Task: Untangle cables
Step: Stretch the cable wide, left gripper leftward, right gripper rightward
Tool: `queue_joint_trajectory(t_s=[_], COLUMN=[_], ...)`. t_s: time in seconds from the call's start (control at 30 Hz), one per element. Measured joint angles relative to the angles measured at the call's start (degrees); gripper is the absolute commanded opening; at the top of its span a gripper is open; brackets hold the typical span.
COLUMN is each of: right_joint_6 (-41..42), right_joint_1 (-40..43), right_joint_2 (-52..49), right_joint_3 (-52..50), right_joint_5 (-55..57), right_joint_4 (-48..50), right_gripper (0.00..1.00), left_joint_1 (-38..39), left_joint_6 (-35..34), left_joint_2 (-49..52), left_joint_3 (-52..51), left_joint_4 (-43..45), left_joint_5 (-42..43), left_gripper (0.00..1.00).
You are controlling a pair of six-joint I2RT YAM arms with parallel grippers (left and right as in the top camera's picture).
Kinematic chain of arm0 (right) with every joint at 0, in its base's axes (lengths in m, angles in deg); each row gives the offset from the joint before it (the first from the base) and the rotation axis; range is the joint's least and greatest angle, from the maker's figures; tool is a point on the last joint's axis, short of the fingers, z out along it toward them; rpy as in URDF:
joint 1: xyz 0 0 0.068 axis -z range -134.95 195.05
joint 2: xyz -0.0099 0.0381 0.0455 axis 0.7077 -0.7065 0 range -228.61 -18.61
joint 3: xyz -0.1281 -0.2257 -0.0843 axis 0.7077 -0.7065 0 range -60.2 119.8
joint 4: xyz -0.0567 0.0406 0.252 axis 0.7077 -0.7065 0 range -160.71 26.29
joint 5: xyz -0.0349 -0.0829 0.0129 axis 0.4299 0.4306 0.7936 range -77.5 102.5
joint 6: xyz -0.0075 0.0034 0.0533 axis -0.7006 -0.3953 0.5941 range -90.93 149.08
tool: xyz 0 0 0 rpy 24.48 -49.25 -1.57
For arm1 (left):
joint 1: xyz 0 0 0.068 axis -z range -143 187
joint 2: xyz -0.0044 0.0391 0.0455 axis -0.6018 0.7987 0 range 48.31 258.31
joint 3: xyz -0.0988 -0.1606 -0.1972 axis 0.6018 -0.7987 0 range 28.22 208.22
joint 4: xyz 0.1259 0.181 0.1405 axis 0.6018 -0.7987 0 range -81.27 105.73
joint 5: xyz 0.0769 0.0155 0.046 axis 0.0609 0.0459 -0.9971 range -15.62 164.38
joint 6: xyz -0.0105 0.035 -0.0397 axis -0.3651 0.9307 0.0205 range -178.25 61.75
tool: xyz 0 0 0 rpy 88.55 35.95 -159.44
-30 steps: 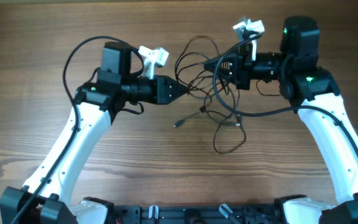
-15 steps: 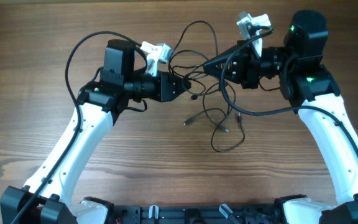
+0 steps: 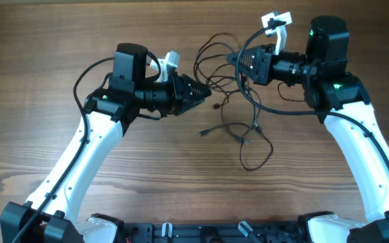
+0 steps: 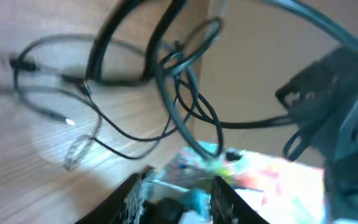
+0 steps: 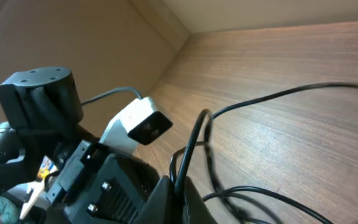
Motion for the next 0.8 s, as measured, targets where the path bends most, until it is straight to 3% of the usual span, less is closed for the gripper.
queue_joint_trajectory(t_s=[0.17, 0.47, 0.53, 0.6, 0.7, 0.8], right_joint_6=[0.5, 1.5, 1.5, 1.5, 1.5, 1.7], right_joint_1=[0.0, 0.0, 0.0, 0.0, 0.0, 0.0], right_joint_2=[0.0, 0.0, 0.0, 0.0, 0.0, 0.0], right_joint_3=[0.0, 0.0, 0.0, 0.0, 0.0, 0.0], right_joint_5=[0.6, 0.6, 0.6, 0.6, 1.0, 6.8], right_joint_4=[-0.6, -1.2, -1.2, -1.3, -2.3, -7.8], right_gripper=[0.04, 0.04, 0.04, 0.04, 0.04, 0.04], left_joint_1=[0.0, 4.8, 7.3, 8.4, 8.1, 6.1], left_joint_6=[-10.5, -14.4, -15.8, -16.8, -15.8, -10.0], left_joint_2=[0.0, 0.9, 3.1, 5.6, 7.1, 7.0], left_joint_3=[0.0, 0.0, 0.1, 0.1, 0.1, 0.2], left_joint_4=[0.0, 9.2, 11.9, 12.9, 13.2, 10.1], left_joint_5=[0.4, -6.0, -7.6, -9.7, -12.9, -14.8], left_gripper=[0.38, 0.41, 0.31, 0.04, 0.04, 0.04])
